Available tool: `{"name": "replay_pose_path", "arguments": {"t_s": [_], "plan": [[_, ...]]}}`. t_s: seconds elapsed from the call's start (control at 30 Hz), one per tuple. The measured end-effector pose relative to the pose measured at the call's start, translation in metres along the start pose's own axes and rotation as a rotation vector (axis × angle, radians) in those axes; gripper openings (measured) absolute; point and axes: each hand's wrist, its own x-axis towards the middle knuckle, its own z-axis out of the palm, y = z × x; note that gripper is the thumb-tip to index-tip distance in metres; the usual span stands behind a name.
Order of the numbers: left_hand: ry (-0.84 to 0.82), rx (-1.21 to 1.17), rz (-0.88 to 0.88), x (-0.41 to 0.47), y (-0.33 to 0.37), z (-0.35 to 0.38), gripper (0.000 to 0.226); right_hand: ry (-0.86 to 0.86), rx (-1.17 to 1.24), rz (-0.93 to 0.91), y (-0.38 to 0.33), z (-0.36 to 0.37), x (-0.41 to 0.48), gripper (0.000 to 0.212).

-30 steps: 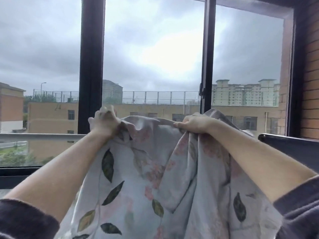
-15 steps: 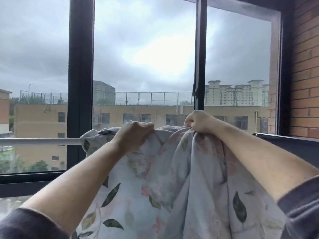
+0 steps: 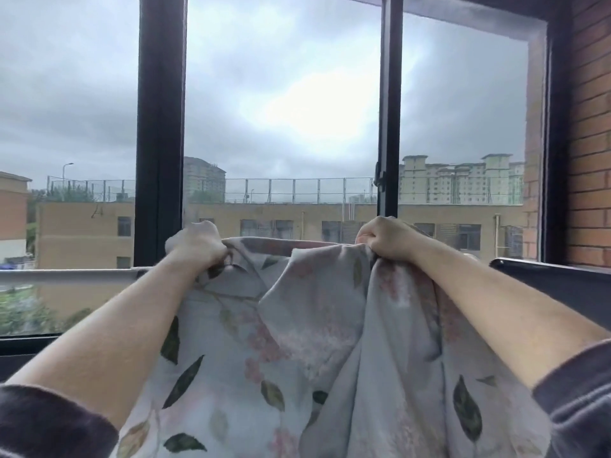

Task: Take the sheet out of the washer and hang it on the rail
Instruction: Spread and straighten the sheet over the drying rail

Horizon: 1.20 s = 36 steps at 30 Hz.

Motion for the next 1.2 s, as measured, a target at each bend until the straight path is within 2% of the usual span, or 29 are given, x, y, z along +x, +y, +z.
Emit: {"name": "replay_pose_path", "arguments": {"t_s": [0.13, 0.17, 0.2, 0.23, 0.27, 0.33, 0.4, 0.47, 0.53, 0.6, 0.67, 0.7, 0.73, 0.8, 0.9, 1.0, 1.07, 1.13, 1.2], "plan": [[-0.092, -0.312, 0.583, -0.026, 0.032, 0.002, 0.035, 0.038, 0.153, 0.05, 0.001, 0.0, 0.004, 0.025], [-0.11, -0.324, 0.688, -0.039, 0.042, 0.004, 0.036, 0.061, 0.172, 0.081, 0.004, 0.001, 0.005, 0.025], [-0.08, -0.261, 0.758, -0.047, 0.05, 0.008, 0.03, 0.083, 0.186, 0.106, 0.006, 0.003, 0.006, 0.025], [0.014, -0.168, 0.807, -0.05, 0.057, 0.013, 0.023, 0.095, 0.205, 0.116, 0.008, 0.004, 0.006, 0.027], [0.127, -0.105, 0.819, -0.049, 0.061, 0.015, 0.025, 0.094, 0.225, 0.113, 0.008, 0.004, 0.005, 0.036], [0.323, -0.125, 0.811, -0.037, 0.062, 0.018, 0.036, 0.043, 0.268, 0.1, 0.009, 0.001, 0.001, 0.053], [0.41, -0.32, 0.724, -0.022, 0.065, 0.005, 0.037, -0.036, 0.269, 0.098, 0.01, -0.006, -0.002, 0.048], [0.414, -0.472, 0.485, -0.003, 0.058, -0.006, 0.036, -0.083, 0.231, 0.11, 0.016, -0.011, -0.003, 0.033], [0.33, -0.38, 0.097, 0.018, 0.039, -0.006, 0.031, -0.101, 0.233, 0.147, 0.023, -0.012, -0.003, 0.017], [0.028, -0.147, -0.081, 0.027, 0.021, 0.007, 0.029, -0.114, 0.237, 0.171, 0.025, -0.008, -0.002, 0.014], [-0.298, 0.014, -0.069, 0.028, 0.016, 0.022, 0.025, -0.124, 0.208, 0.186, 0.025, -0.004, -0.003, 0.015], [-0.349, 0.028, -0.029, 0.028, 0.018, 0.026, 0.023, -0.122, 0.19, 0.186, 0.025, -0.003, -0.003, 0.015], [-0.328, 0.001, 0.014, 0.028, 0.021, 0.025, 0.022, -0.118, 0.18, 0.185, 0.026, -0.003, -0.003, 0.015], [-0.168, -0.135, 0.143, 0.017, 0.032, 0.018, 0.019, -0.11, 0.189, 0.189, 0.029, -0.005, -0.005, 0.017], [-0.033, -0.4, 0.417, -0.009, 0.054, 0.017, 0.019, -0.101, 0.176, 0.189, 0.03, -0.006, -0.007, 0.02], [0.096, -0.339, 0.582, -0.027, 0.062, 0.024, 0.016, -0.093, 0.143, 0.196, 0.028, -0.005, -0.006, 0.022], [0.295, -0.259, 0.564, -0.032, 0.064, 0.03, 0.01, -0.074, 0.123, 0.209, 0.028, -0.002, -0.005, 0.019], [0.454, -0.219, 0.419, -0.037, 0.065, 0.03, 0.02, -0.055, 0.111, 0.226, 0.026, 0.0, -0.005, 0.02], [0.364, -0.212, 0.279, -0.041, 0.065, 0.028, 0.041, -0.049, 0.092, 0.239, 0.023, 0.002, -0.006, 0.026]]}}
